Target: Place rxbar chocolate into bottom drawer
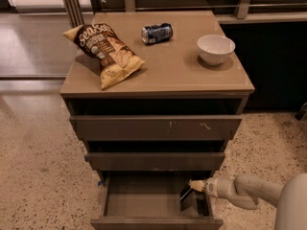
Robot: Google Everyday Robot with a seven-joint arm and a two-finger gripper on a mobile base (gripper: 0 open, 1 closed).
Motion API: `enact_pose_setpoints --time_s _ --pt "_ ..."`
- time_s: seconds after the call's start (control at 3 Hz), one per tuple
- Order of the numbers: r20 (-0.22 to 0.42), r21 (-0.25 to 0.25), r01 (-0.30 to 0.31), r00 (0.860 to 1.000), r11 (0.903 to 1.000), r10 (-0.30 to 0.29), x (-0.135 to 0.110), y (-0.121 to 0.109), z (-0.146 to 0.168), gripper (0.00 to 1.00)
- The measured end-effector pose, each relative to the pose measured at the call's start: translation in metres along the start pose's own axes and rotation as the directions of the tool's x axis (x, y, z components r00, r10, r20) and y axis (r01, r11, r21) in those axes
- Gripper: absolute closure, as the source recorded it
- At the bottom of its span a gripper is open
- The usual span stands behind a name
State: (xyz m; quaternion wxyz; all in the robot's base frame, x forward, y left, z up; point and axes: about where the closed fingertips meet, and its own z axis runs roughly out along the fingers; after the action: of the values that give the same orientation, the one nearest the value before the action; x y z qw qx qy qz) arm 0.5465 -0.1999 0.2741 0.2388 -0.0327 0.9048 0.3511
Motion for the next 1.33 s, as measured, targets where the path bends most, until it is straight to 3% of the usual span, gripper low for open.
enact_pose_setpoints --time_s 0.33,1.33 --pt "-0.015 0.035 0.040 0.999 0.9986 -0.039 -0.002 0.002 -0.003 1.00" --pt "-0.097 0.108 0.035 0.995 0.9936 -0.024 0.023 -0.029 0.005 1.00"
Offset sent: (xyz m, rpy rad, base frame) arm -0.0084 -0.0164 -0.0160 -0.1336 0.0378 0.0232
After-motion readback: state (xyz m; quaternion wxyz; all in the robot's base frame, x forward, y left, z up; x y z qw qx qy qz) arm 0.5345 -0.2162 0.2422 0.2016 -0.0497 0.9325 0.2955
